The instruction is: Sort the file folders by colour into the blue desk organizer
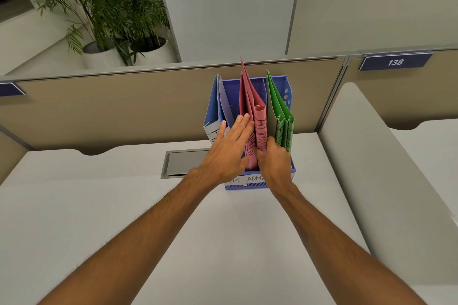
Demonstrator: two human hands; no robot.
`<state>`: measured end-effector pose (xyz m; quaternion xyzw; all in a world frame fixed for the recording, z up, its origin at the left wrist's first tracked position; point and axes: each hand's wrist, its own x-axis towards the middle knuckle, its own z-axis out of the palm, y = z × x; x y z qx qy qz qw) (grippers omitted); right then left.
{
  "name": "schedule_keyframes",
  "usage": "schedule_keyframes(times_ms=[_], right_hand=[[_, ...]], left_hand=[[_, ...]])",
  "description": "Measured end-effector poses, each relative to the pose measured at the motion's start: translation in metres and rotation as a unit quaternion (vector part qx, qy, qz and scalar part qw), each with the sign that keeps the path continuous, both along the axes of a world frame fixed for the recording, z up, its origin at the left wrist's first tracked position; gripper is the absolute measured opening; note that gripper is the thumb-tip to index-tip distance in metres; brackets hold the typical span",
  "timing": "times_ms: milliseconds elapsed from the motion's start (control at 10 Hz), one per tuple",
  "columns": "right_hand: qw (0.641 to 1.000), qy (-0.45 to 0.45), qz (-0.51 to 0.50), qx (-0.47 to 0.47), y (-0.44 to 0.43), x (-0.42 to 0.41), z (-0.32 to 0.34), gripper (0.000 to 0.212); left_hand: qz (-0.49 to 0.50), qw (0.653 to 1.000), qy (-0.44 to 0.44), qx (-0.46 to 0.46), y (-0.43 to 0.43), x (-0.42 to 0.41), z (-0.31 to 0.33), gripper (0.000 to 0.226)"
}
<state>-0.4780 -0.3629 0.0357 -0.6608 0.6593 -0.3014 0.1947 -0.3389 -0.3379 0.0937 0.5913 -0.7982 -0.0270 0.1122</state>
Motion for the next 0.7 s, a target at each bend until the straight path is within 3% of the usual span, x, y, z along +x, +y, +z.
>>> schedule_keyframes(times_ms=[300,400,700], right_hand=[[0.993,0.0,0.04,0.112,0.0,-0.006,-0.014,0.025],[0.993,0.016,0.042,0.109,0.005,-0.011,-0.007,0.025],[0.988,0.054,0.096,-0.112,0.024,-0.026,0.069,0.02]], left_hand=[[0.003,1.0,0.019,0.002,0.001,-0.001,-0.001,0.097],[-0.003,1.0,0.012,0.003,0.0,0.001,0.001,0.096],[0.039,0.998,0.021,-0.047,0.024,0.005,0.033,0.087]])
